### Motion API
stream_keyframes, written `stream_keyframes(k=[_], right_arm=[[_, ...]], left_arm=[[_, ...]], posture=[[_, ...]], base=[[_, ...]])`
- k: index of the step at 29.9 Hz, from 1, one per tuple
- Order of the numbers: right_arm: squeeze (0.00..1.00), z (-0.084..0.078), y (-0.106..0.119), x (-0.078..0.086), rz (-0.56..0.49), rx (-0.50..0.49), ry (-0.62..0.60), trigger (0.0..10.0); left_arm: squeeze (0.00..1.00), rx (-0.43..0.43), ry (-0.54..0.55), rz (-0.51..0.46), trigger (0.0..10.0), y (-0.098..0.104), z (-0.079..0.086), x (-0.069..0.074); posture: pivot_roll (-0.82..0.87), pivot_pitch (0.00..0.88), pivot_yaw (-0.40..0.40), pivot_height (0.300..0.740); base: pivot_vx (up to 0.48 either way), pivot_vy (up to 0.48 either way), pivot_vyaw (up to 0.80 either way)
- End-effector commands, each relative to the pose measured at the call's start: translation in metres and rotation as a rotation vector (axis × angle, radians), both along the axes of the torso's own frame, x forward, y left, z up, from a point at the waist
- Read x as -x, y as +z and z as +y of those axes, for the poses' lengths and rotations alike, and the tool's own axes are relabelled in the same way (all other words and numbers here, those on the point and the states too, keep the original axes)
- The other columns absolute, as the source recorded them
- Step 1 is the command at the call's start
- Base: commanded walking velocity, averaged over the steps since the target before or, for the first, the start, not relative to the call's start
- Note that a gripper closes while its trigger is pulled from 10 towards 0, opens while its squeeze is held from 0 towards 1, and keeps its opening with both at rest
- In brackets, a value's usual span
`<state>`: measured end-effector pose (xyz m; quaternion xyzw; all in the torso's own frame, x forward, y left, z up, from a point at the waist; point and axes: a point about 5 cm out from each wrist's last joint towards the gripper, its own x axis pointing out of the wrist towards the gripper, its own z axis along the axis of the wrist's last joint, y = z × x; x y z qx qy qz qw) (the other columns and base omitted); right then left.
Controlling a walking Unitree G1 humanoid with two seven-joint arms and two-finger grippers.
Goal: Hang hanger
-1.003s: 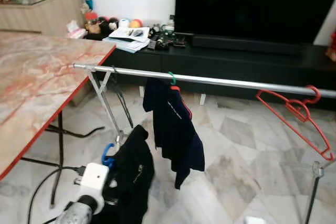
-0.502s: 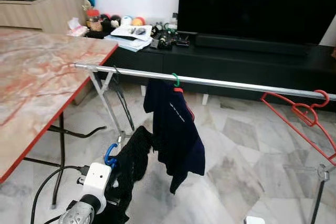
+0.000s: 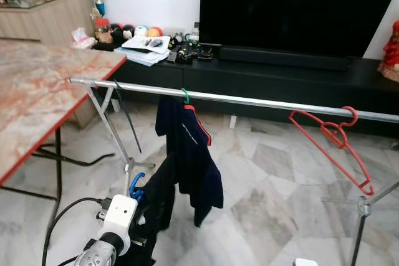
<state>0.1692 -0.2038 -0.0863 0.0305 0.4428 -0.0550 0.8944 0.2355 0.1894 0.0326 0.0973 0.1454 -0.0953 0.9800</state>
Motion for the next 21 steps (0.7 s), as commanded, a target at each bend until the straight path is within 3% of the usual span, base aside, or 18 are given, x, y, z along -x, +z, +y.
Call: stream_keyframes(k=[1,18,21], right_arm=[[0.0,-0.0011,0.0004,-0.0005,0.001,0.002,0.004,10.0],[0.0,0.0001,0.0004,-0.0013,0.005,0.015,0.023,10.0],[0.0,0.0005,0.0004,-0.0012,0.002,0.011,0.018,10.0]], left_arm=[[0.0,0.0,-0.009,-0.049,10.0,0.0085,-0.002,-0.0049],[0.0,-0.034,-0.025,-0.025,10.0,0.0018,-0.0034,-0.0003],[0.0,-0.038,-0.03,-0.011,10.0,0.0002,-0.004,0.0003]], posture=[[0.02,0.0,0.012,0.74],[0.03,0.006,0.007,0.74],[0.03,0.013,0.008,0.74]], base=[[0.0,-0.469,0.0],[0.0,-0.467,0.0],[0.0,0.0,0.0]])
